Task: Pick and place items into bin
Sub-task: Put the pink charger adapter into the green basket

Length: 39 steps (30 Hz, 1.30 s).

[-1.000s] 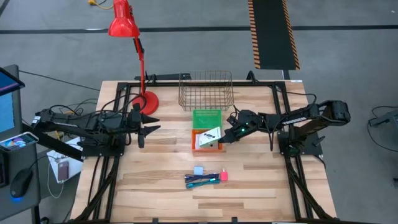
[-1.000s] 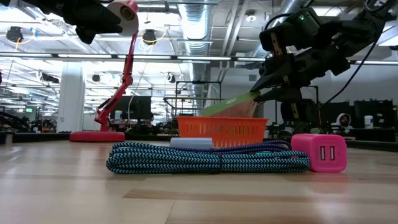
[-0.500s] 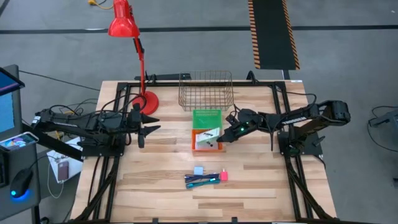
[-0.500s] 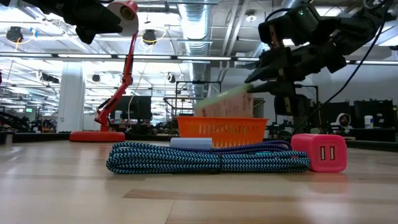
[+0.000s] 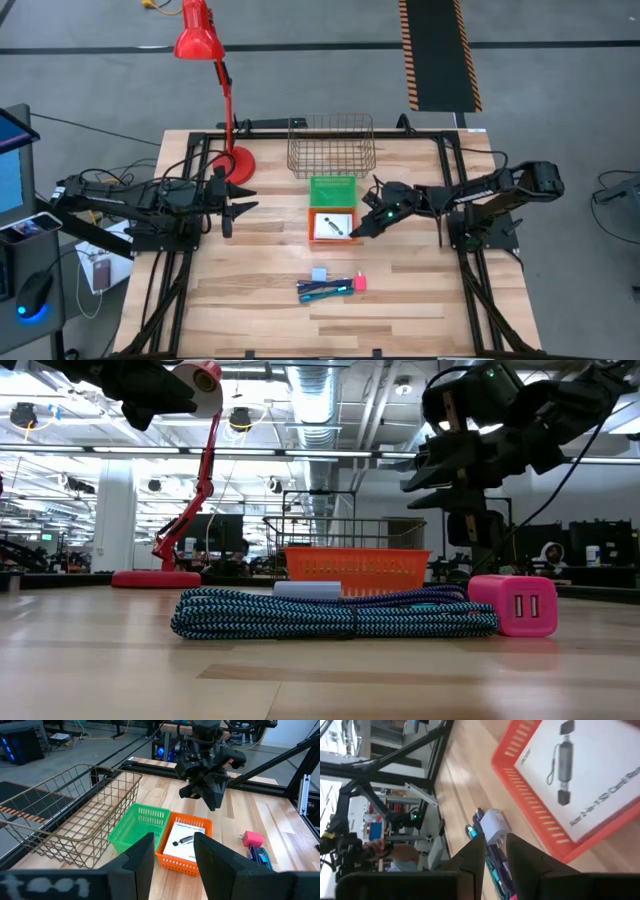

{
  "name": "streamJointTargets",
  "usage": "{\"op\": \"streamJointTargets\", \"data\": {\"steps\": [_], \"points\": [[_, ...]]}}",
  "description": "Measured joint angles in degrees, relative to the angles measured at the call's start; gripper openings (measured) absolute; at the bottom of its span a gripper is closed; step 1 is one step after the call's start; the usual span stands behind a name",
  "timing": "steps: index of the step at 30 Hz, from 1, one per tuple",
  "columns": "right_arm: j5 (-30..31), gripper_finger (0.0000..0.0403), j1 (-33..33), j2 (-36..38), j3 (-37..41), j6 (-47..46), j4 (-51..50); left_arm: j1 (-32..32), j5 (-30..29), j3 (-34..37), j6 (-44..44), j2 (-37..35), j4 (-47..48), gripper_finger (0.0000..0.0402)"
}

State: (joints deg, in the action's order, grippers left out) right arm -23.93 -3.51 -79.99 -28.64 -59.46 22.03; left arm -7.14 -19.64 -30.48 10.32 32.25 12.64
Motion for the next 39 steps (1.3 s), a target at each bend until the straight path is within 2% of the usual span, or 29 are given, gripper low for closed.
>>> {"op": "streamJointTargets", "data": {"steps": [9,17,28,33,39], "points": [[-3.1,0.0072,2.2,0.0,0.0,1.7,-0.2,0.0,0.0,0.0,0.0,0.0,0.0,0.0128],[-2.3,0.0072,7.6,0.1,0.0,7.9,0.0,0.0,0.0,0.0,0.0,0.0,0.0,0.0128],[13.4,0.0070,17.1,0.2,0.0,26.4,15.3,0.0,0.0,0.0,0.8,0.0,4.8,0.0128],[24.3,0.0070,21.9,0.2,0.0,33.8,13.5,0.0,0.0,0.0,0.3,0.0,5.1,0.0128],[34.6,0.0070,29.7,0.2,0.0,33.3,11.4,0.0,0.0,0.0,0.0,0.0,5.1,0.0128]]}}
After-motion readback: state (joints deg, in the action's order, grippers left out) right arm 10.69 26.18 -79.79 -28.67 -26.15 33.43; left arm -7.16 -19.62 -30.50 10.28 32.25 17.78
